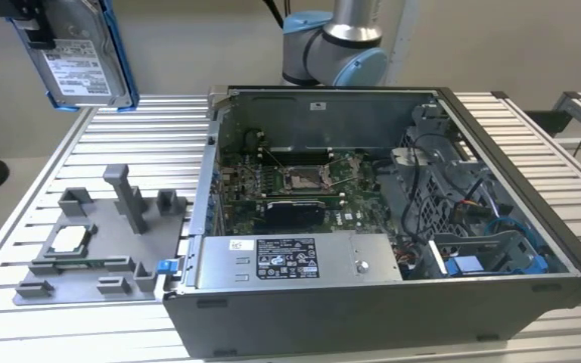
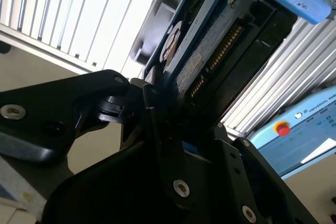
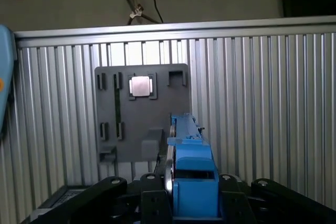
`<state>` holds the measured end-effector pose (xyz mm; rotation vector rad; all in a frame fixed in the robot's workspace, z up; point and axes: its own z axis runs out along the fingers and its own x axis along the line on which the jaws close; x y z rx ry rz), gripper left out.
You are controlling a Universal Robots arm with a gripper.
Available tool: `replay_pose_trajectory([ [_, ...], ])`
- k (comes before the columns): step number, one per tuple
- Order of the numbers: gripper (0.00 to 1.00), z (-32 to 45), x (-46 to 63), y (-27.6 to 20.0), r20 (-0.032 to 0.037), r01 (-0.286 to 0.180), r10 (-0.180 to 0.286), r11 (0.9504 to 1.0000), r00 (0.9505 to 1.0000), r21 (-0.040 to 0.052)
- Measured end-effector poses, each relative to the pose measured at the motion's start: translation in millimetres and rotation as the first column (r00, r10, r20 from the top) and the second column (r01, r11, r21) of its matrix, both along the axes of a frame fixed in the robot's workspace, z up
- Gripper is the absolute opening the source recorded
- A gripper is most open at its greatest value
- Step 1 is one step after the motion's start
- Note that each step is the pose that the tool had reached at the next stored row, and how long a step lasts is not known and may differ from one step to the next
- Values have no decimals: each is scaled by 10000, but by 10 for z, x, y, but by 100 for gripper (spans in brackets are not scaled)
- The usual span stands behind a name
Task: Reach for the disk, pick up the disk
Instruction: 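Pick up the disk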
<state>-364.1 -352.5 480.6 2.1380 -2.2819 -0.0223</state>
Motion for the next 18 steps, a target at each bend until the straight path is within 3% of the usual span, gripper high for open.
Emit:
replay_pose_trajectory([
  [18,0,0,50,0,-1,-1,1,10000,10000,0],
])
